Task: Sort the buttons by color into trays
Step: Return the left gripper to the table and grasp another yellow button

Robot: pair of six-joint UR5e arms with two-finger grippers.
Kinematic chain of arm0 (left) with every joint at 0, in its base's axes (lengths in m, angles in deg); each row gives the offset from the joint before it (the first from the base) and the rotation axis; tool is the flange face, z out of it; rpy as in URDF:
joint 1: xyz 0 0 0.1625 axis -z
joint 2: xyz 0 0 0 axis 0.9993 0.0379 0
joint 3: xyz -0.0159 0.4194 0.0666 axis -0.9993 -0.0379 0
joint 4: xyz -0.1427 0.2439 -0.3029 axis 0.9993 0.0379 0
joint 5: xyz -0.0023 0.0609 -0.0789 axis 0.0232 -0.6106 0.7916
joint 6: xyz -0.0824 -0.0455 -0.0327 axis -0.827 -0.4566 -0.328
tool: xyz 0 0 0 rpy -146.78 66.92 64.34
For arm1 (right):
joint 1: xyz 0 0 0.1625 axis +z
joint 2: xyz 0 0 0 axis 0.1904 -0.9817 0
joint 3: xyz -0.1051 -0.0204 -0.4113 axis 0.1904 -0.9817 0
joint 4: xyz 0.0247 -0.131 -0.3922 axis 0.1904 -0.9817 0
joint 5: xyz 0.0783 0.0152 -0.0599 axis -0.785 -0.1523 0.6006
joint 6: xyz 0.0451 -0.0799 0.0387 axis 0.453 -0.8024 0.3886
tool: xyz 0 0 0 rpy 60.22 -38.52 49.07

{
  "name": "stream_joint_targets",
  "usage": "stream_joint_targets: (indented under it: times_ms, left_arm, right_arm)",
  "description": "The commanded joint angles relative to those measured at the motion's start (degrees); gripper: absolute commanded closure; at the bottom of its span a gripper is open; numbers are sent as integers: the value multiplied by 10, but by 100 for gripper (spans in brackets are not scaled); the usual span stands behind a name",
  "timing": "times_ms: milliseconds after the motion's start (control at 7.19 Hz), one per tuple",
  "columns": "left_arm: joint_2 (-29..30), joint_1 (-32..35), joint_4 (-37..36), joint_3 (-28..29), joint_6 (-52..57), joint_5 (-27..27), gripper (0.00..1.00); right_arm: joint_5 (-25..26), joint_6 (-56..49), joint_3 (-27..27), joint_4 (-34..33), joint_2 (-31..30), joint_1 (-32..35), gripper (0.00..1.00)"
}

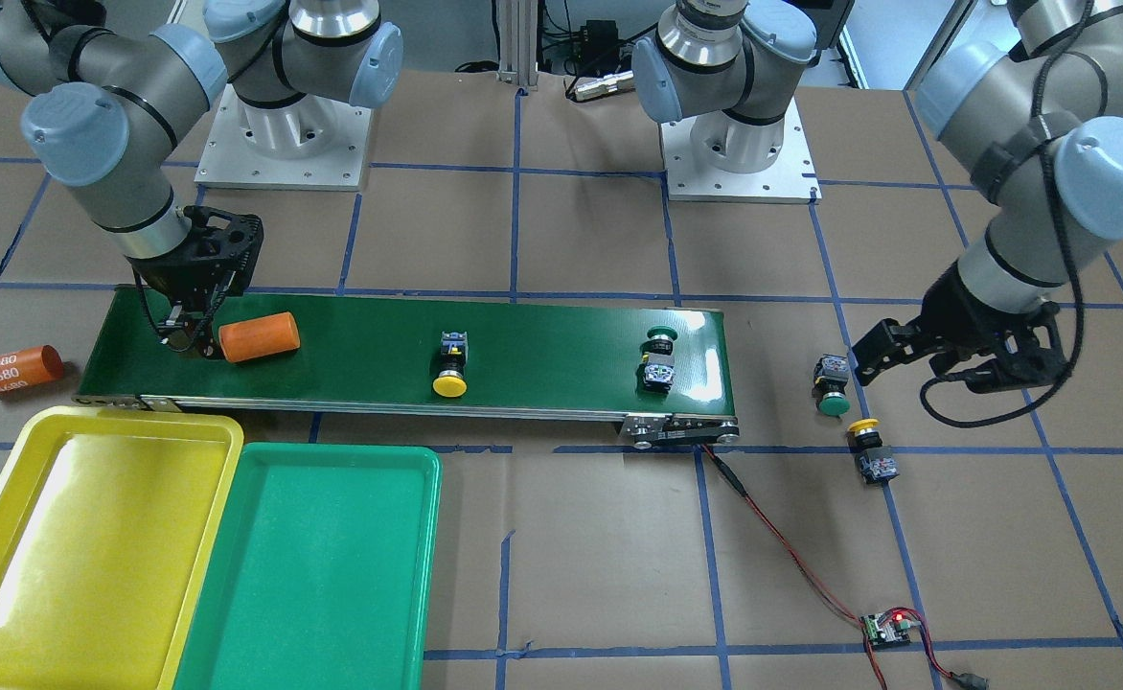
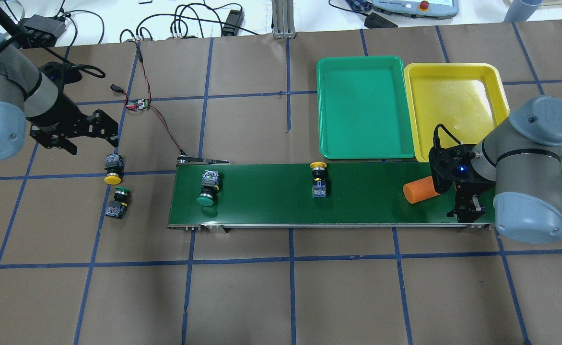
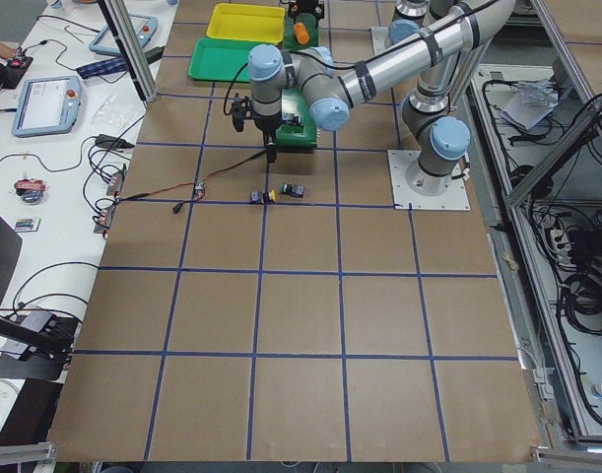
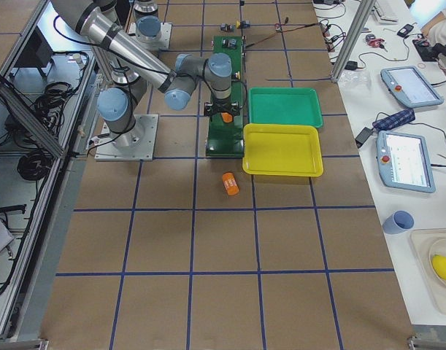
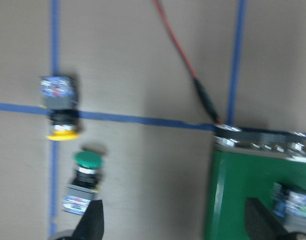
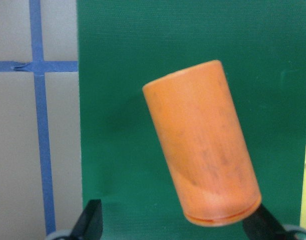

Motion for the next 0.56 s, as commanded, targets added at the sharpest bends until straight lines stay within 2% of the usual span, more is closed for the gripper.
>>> stream_joint_targets:
  times_ms: [0,417]
  left_arm:
    - [53,-42,-55,-3,14,2,0]
    - [112,-31,-88,-7,2,5,0]
  right_arm:
    - [1,-3,-2,0,0,0,0]
    - [2,-22,-11,0,-1,2,0]
